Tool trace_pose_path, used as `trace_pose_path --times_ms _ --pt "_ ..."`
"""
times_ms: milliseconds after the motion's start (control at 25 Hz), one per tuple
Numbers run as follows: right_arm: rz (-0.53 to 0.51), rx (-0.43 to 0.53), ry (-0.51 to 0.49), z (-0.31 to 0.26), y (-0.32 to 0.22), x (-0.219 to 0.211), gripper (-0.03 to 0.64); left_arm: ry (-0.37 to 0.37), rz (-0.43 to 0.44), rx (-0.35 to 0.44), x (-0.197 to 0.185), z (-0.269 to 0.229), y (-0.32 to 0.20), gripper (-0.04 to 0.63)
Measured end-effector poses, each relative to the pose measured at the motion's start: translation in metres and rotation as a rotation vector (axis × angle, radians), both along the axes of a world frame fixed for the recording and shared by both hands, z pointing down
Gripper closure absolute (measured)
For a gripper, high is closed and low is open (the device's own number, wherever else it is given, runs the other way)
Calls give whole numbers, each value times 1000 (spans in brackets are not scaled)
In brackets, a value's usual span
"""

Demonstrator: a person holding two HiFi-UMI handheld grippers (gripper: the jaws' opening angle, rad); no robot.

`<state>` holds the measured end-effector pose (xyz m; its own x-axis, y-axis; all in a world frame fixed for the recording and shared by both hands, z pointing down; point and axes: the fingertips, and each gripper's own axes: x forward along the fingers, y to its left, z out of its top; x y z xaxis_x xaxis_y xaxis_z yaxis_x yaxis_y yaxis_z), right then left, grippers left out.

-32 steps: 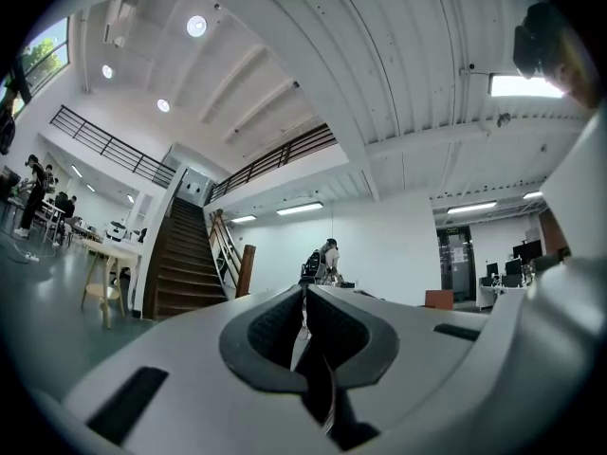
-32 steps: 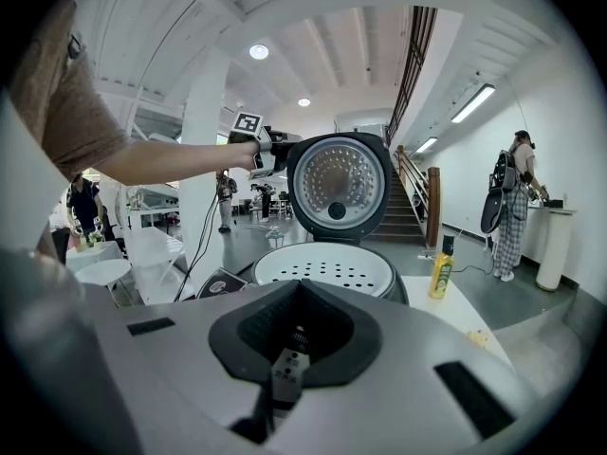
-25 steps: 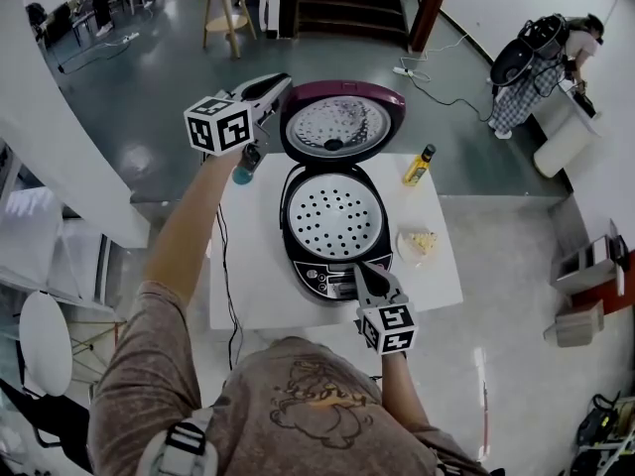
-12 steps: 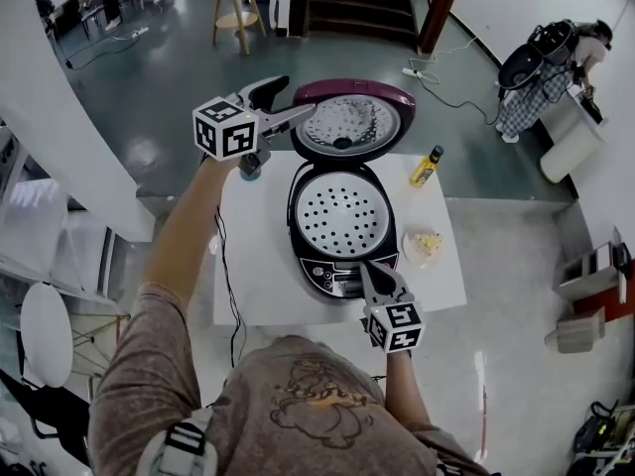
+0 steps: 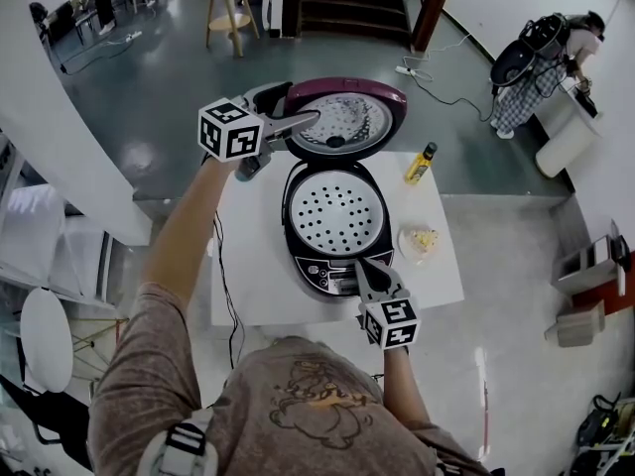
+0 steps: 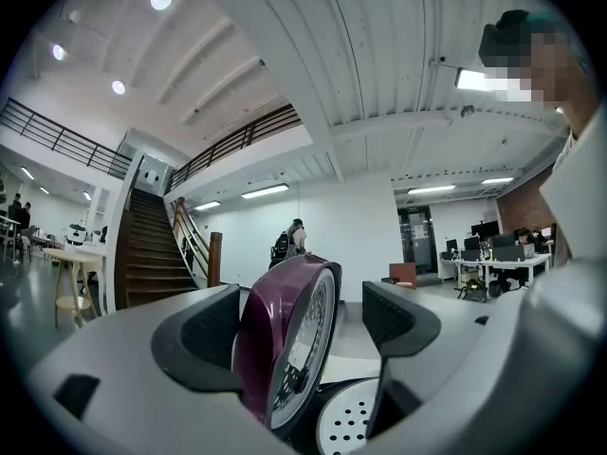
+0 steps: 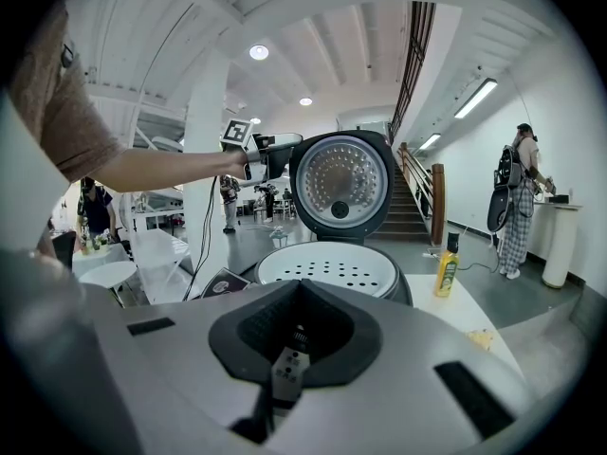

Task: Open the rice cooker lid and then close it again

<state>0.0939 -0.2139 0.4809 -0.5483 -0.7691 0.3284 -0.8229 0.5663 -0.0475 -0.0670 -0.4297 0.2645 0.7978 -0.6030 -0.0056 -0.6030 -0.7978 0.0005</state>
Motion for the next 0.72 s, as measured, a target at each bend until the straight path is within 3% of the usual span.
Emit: trace_pose_path --times_ms 720 --pt "-19 -10 -9 2 0 -1 614 50 29 -22 7 4 35 200"
